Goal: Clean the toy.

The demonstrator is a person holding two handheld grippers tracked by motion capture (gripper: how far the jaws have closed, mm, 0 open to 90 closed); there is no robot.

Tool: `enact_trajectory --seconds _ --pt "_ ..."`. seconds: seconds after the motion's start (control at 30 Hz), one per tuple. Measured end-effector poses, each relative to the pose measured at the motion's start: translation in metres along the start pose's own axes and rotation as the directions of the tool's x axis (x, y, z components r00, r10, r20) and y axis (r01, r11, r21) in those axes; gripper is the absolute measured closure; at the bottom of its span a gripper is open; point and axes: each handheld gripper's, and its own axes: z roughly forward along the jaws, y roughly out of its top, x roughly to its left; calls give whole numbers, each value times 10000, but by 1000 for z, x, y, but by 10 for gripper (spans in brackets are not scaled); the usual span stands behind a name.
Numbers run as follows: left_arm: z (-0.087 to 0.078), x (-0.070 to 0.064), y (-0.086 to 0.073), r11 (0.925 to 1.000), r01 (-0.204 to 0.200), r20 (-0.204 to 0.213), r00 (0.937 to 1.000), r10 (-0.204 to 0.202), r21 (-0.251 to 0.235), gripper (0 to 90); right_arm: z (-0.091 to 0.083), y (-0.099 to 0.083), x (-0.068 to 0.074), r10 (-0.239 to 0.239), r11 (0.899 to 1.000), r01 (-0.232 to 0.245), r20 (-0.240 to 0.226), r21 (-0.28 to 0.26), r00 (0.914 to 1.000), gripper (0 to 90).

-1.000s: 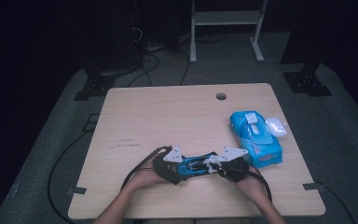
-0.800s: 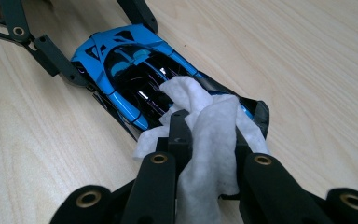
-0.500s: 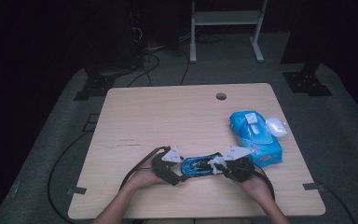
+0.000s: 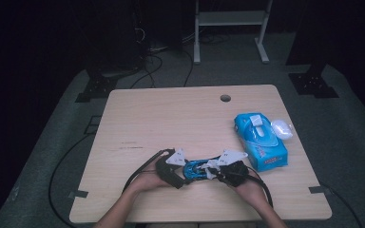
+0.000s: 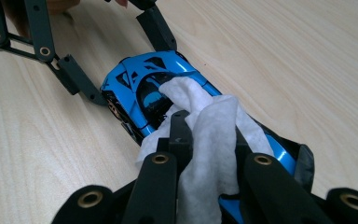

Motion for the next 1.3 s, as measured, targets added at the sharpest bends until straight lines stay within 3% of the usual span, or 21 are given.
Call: enact_trajectory --seconds 0.2,0.5,0.6,0.73,0.83,1.1,1.2,1.3 --pt "0 0 1 10000 -36 23 10000 36 10 251 -7 -6 -11 460 9989 -463 244 90 9986 792" --pt "0 0 0 10000 -35 45 10000 35 4 251 8 9 12 -494 9985 491 -137 -229 9987 791" --pt "0 0 0 10000 -23 36 10000 23 23 251 2 5 5 -581 9983 581 53 -29 9983 791" --pt "1 1 0 10000 -43 51 10000 44 -30 251 -10 -8 -13 -91 9996 80 371 285 9993 791" --pt "1 1 1 10000 -28 75 10000 28 -27 251 -11 -9 -12 -108 9996 98 410 260 9991 791" --pt "2 1 1 10000 52 79 10000 -51 -76 251 14 12 21 -837 9963 826 -536 -241 9950 791" --pt "1 0 1 10000 12 76 10000 -12 -26 251 17 13 22 -987 9950 974 -722 -216 9925 791" --pt "2 1 1 10000 8 77 10000 -7 -69 252 16 13 18 -825 9965 812 -798 -198 9934 792"
